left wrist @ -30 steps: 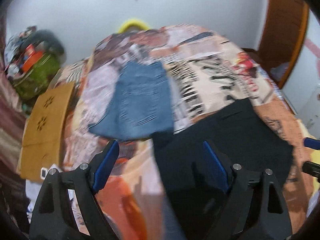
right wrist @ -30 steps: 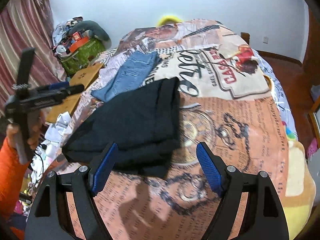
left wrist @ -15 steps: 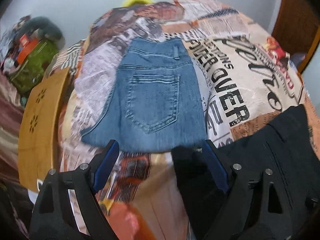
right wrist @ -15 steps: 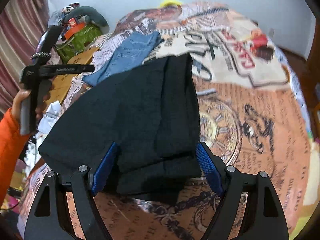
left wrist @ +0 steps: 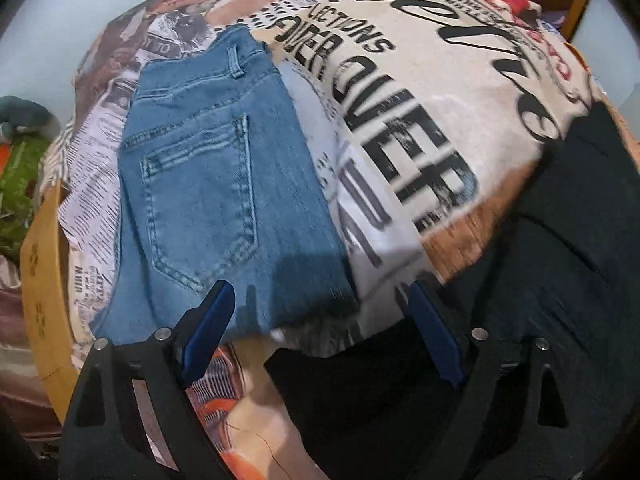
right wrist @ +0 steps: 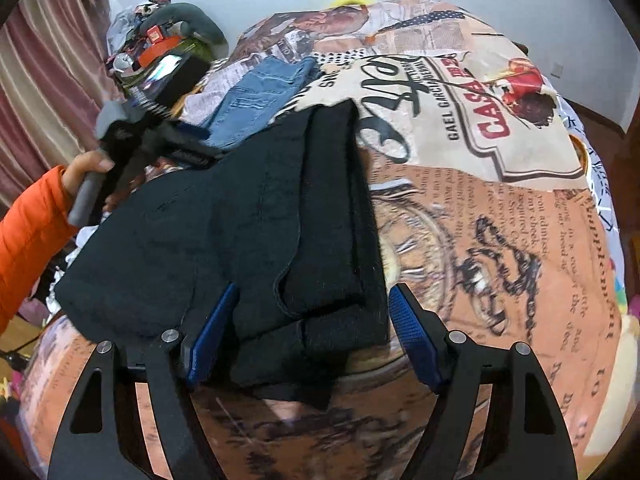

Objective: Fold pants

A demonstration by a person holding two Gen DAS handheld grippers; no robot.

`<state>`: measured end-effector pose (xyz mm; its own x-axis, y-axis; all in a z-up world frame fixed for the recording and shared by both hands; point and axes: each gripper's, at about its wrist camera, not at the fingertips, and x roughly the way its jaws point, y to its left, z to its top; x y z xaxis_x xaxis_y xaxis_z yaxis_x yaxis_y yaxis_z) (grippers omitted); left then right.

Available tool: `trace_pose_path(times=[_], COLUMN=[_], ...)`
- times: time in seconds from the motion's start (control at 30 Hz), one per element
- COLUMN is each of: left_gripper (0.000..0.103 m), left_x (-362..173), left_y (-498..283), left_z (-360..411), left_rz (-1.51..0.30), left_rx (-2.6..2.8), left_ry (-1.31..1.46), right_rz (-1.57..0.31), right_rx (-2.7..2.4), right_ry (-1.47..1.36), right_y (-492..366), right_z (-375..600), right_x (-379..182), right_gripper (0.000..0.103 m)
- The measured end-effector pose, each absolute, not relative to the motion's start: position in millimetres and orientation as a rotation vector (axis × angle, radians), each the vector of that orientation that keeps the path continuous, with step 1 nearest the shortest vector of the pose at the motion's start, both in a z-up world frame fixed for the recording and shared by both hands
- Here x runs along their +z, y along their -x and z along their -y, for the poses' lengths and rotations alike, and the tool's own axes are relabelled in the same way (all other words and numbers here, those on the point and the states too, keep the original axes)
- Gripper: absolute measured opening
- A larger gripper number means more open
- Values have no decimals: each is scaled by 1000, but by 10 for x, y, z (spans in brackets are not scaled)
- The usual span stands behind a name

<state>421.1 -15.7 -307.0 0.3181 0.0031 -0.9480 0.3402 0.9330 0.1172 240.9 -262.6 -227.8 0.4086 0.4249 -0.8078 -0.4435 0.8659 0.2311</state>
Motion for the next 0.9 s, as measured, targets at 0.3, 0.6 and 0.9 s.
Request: trace_pose_path(times=[0.3,0.6,0.9], left_gripper=[78,67,66], left_x=[-2879,-2616,-2455], left_y=[-3656,-3124,-2713], left_z=[248,303,369], left_rz=[-1215,-1176,-1051], left_rx=[-264,-245,-167], left_ry=[-369,-351,-351], right_rz=[-996,-980,-1002], right_rx=[446,457,564], right_ry=[33,-71,-153], right_y=[-2488,-2146,-1814], right_z=[2797,2804,2359], right_x=[-2227,-1840,-1794], right_gripper=[74,74,77])
